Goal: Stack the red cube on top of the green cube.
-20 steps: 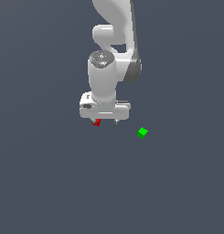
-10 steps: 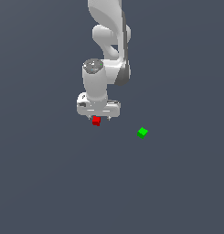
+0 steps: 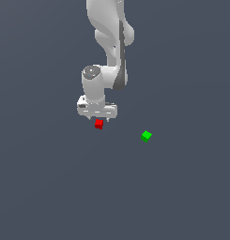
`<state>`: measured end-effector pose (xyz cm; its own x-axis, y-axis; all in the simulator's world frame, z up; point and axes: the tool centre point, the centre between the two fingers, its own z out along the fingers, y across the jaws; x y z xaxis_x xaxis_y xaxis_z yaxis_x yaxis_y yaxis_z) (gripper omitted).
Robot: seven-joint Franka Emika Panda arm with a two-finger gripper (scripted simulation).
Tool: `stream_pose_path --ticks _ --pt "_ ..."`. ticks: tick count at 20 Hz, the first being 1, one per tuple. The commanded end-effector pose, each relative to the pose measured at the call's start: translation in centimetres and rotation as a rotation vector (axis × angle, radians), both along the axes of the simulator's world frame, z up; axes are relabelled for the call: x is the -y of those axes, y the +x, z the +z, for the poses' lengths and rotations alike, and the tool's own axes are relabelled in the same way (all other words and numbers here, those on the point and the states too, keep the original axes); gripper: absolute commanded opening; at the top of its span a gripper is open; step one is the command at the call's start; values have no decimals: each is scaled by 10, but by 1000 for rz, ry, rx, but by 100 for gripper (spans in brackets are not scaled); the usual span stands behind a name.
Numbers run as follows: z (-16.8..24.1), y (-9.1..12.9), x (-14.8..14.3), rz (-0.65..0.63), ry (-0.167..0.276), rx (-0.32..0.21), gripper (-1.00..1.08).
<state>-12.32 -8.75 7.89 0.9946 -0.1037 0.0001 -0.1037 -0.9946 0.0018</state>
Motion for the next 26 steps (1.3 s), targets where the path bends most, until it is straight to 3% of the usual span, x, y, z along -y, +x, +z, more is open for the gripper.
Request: stream_pose_path --ticks 1,10,26 --pt "-5 -6 3 -3 1 0 100" --pt "-12 -8 5 -5 1 -1 100" --pt "-59 -9 5 -5 2 0 100"
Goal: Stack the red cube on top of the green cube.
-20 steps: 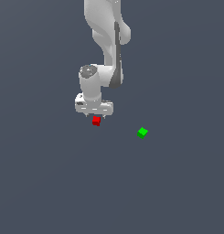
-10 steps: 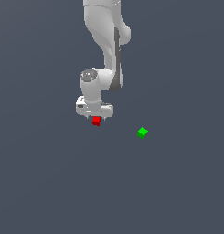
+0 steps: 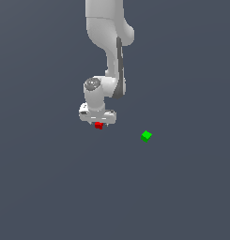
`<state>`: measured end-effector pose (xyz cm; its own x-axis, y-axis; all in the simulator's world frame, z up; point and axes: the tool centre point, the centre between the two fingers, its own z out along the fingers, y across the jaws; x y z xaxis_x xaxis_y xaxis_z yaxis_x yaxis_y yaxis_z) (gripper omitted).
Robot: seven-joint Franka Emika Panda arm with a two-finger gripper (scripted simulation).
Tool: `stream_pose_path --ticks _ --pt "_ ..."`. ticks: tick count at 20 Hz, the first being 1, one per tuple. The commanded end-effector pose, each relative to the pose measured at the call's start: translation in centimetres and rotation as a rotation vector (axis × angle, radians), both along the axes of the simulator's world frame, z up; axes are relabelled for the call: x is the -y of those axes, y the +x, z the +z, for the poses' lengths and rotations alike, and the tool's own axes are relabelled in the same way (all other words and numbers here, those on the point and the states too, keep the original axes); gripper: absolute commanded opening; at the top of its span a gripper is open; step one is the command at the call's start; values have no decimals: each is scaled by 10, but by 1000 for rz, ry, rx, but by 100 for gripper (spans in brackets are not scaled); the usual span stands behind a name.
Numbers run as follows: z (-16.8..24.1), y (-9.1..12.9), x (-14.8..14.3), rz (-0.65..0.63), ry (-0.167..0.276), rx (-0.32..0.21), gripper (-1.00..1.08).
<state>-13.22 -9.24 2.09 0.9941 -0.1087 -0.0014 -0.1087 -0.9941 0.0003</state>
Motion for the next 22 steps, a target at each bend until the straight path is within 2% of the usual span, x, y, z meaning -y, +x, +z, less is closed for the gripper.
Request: stream_pose_path --ticks 1,14,22 --pt "-1 0 0 0 0 1 -100" --pt "1 0 0 0 0 1 -100" --pt "28 -1 0 0 0 1 -100"
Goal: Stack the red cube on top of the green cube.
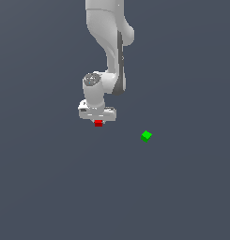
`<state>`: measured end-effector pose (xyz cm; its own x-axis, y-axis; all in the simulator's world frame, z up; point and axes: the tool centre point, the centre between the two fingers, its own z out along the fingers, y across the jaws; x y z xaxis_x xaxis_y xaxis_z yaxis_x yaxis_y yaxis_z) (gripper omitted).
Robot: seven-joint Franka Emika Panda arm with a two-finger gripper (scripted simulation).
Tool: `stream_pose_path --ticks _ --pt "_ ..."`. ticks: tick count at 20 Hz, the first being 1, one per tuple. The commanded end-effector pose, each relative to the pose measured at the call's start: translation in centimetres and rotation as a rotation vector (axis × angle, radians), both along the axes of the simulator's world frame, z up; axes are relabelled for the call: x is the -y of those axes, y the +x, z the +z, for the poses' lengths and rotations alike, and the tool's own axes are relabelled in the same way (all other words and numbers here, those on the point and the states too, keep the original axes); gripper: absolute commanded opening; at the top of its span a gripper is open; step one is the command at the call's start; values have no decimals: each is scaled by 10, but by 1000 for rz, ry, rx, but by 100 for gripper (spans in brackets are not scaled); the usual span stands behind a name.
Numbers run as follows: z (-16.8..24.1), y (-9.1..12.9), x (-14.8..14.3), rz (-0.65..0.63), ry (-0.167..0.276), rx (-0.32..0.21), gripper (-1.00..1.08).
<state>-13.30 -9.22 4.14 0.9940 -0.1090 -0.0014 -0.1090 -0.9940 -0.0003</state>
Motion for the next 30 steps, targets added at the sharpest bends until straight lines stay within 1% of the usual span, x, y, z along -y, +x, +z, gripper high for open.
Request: stream_pose_path --ticks 1,8,14,20,23,26,30 --pt "13 0 0 0 0 1 -100" --pt "55 0 0 0 0 1 -100" --pt "75 1 0 0 0 1 -100" --pt "77 2 0 1 -1 2 -100" --pt "76 3 -5 1 -1 2 -100" --pt "74 6 -15 1 -1 2 -100" --pt "69 12 -38 1 0 2 -100"
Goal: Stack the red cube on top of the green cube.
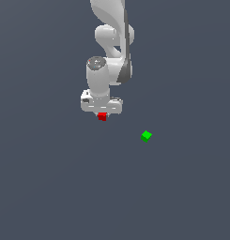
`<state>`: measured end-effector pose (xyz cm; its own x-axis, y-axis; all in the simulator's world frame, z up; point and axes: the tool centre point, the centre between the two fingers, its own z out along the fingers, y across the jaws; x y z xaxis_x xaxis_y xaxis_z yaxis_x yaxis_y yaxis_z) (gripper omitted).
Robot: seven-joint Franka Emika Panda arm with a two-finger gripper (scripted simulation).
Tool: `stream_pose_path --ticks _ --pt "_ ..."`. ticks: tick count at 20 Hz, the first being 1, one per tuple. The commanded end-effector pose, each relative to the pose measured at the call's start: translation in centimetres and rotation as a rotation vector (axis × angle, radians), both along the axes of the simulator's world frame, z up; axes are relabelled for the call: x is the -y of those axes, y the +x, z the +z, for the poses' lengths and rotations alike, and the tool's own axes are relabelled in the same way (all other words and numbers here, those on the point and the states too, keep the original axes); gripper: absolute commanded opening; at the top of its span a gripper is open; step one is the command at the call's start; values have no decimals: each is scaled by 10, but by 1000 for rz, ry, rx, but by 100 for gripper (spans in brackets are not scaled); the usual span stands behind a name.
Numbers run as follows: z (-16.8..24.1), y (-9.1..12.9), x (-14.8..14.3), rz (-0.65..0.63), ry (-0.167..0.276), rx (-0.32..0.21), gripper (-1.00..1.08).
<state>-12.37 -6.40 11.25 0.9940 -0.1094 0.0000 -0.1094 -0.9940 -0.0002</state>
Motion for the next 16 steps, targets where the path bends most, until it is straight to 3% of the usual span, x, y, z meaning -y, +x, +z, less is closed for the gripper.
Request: stream_pose_path --ticks 1,16 --pt "-3 5 -17 1 0 0 -100" --pt "-36 51 -171 1 2 0 -100"
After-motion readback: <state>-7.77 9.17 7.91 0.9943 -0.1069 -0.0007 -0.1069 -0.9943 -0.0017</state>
